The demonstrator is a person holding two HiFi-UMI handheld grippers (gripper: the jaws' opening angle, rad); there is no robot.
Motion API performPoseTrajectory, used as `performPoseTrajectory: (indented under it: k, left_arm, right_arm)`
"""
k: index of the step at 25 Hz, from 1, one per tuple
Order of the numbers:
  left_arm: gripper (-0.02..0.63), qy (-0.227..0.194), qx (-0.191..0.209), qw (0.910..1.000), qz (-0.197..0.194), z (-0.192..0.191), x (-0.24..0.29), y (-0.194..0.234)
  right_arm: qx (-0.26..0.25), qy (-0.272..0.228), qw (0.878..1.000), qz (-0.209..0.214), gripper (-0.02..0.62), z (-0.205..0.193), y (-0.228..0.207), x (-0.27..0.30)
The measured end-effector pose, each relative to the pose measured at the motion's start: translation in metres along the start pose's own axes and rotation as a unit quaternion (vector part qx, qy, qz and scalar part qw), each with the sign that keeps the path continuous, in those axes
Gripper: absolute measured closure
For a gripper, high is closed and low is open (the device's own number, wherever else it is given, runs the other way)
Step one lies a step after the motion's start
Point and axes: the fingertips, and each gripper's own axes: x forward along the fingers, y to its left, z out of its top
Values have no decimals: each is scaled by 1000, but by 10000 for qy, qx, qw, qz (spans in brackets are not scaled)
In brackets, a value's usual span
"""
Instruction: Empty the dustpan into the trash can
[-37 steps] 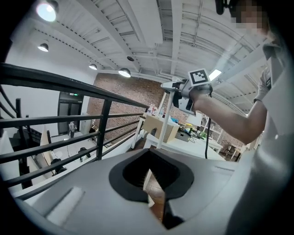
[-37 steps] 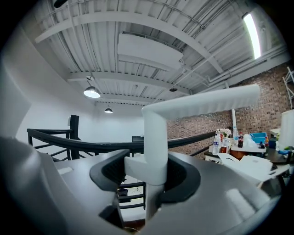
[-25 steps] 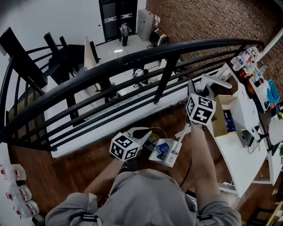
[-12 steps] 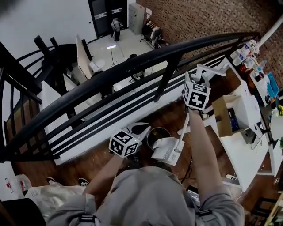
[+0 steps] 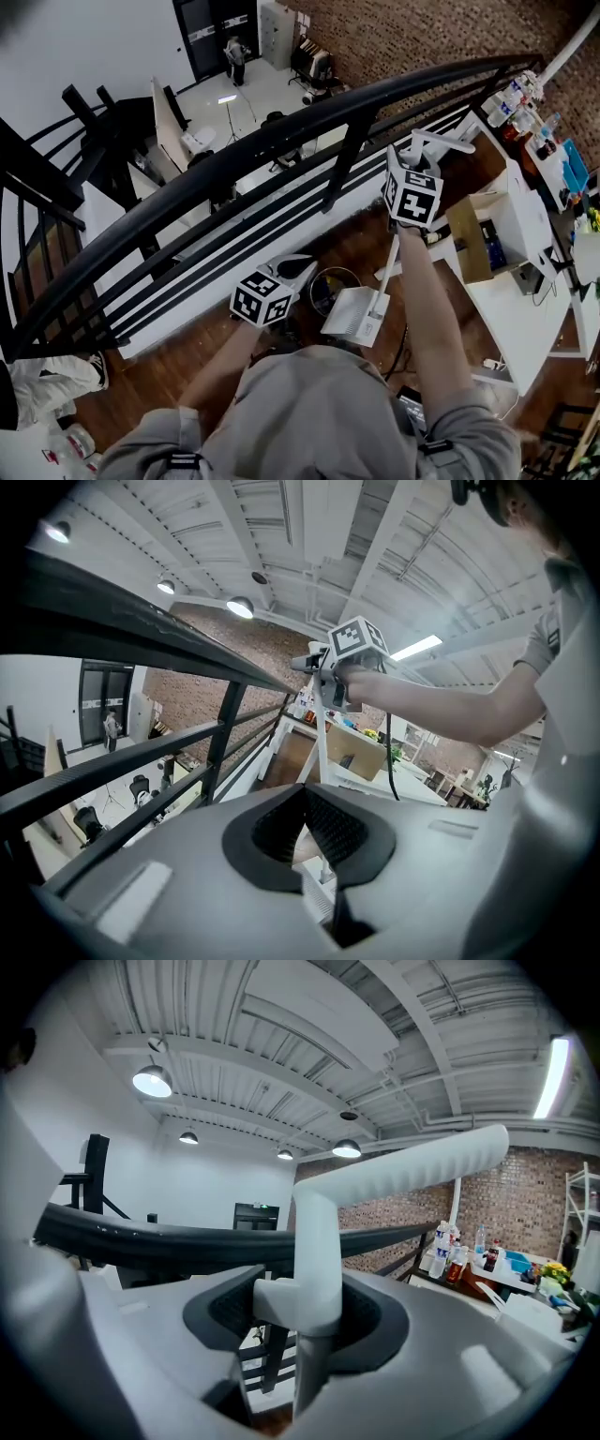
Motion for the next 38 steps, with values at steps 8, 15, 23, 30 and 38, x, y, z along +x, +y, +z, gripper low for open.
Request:
performPoseTrajectory:
  k: [8,15,23,30,38]
  left_arm:
    - [601,29,5,9996,-289,-7,24,-14]
    - [601,96,107,9989,-445,-22,39,-55]
    - [601,155,339,9989,-292,-45,64,-144]
    - [601,10,398,9992,-104,-59,83,-215]
    - [601,61,678,9966,-460,-51,121,-284]
  right_arm:
    - [196,-95,9997,-62,400,-1,-30,-36]
    - [565,-270,9980,45,400,-13,-64,-113]
    - [985,-644,9922,410,402,-43,-120,-233]
    - [1139,-1171,9844,654,402,-52,-171,-331]
    - [1119,-1623,9795,401,403,-29,-241,-403]
